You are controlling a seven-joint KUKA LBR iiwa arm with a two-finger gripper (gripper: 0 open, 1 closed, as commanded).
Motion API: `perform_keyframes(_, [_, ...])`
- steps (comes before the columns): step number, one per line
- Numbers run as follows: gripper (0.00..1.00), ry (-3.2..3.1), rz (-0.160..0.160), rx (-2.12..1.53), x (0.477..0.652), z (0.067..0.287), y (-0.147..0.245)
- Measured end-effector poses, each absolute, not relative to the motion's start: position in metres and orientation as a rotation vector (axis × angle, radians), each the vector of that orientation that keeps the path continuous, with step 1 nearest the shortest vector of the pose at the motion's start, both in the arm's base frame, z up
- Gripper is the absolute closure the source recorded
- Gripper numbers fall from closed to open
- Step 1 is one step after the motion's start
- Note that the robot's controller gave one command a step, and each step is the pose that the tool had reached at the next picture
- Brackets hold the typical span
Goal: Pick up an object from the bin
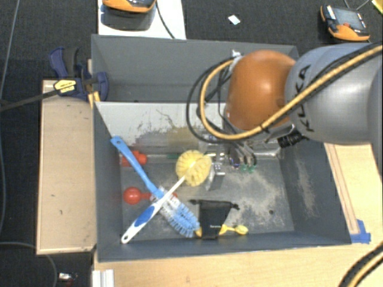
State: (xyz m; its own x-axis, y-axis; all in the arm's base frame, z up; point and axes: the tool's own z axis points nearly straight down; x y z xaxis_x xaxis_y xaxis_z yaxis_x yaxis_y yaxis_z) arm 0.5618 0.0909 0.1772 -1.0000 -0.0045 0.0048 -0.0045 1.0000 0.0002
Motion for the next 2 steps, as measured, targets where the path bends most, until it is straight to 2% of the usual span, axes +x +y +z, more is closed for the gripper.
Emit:
perform_keyframes(1, [0.0,-3.145,-0.002,0.002,0.563,0.182,0.09])
perform_keyframes(2, [0.0,-3.148,-0.006,-0.069,0.526,0.22,0.17])
